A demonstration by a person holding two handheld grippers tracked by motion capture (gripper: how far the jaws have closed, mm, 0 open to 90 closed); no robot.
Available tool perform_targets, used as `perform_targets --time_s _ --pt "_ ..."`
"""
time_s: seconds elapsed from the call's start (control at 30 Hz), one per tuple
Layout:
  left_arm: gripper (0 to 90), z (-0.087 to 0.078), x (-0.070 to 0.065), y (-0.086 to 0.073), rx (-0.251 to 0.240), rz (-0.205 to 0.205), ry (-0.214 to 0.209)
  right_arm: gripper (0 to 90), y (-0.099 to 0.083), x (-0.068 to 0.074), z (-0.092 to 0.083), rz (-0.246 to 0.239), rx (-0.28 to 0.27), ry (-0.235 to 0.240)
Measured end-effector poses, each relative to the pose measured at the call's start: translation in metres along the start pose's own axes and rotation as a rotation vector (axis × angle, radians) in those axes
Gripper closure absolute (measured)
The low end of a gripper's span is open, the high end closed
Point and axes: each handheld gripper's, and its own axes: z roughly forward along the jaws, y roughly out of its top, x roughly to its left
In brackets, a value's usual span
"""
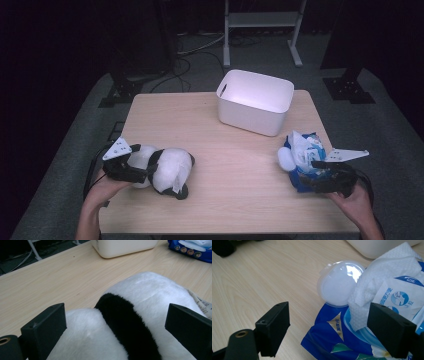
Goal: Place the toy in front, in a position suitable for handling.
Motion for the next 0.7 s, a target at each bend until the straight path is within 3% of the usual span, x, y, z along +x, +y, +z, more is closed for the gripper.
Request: perform_targets --time_s 0.17,0.7 --pt "2.3 0.0009 0.0004 -0.0003 0.006 -0.002 -0.008 17.0 -0.0004 -0.0008 0.0006 0.002 0.002 0.003" --pt "2.3 -0.0006 0.0044 0.0053 0.056 0.057 -0.062 17.0 0.0043 0.0036 -0.0036 -0.025 0.008 -0.015"
